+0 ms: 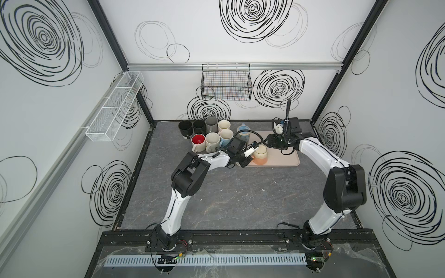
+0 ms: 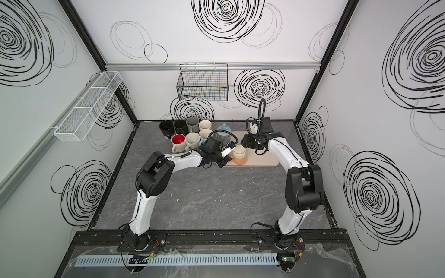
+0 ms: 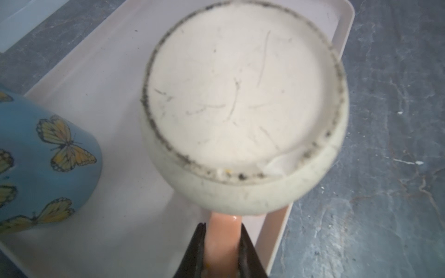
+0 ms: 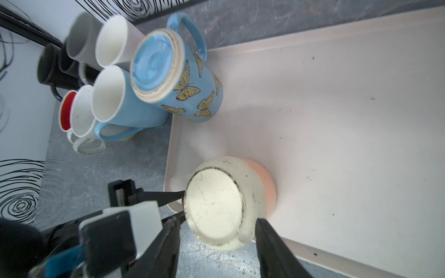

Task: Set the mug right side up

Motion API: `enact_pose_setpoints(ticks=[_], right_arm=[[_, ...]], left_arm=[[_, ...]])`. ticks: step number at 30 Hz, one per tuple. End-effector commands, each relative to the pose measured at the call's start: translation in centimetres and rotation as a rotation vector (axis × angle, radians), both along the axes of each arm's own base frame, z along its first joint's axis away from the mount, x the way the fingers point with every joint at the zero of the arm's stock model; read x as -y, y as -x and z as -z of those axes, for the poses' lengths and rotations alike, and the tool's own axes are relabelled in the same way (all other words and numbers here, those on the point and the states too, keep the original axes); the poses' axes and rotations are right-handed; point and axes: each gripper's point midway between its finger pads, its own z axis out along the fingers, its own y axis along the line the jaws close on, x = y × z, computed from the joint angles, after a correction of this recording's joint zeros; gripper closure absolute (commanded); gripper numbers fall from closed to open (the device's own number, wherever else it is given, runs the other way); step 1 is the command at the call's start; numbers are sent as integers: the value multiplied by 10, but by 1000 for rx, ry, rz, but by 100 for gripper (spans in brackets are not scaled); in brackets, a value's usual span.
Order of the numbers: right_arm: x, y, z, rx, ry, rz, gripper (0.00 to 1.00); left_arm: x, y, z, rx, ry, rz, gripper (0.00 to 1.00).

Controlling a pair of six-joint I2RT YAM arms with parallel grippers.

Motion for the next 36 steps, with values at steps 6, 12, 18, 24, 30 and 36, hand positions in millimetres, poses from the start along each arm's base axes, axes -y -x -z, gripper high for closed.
enact_pose_setpoints(ticks=[6, 12, 18, 24, 30, 36], right_arm=[[14, 34, -51, 194, -272, 143, 46], [11, 62, -76, 292, -400, 140, 47], [-12, 83, -106, 399, -546, 49, 47], [-55, 97, -121, 432, -620, -83, 47], [-90, 104, -135, 447, -730, -196, 47], [-117, 103, -142, 418, -765, -276, 46]], left_arm=[[10, -2, -135, 52, 493, -87, 100], [-10, 9, -203, 46, 780, -134, 100], [-42, 18, -262, 18, 1036, -165, 100], [-73, 22, -290, -94, 1232, -198, 100], [-91, 34, -307, -171, 1350, -206, 100], [-98, 49, -326, -203, 1413, -166, 100]])
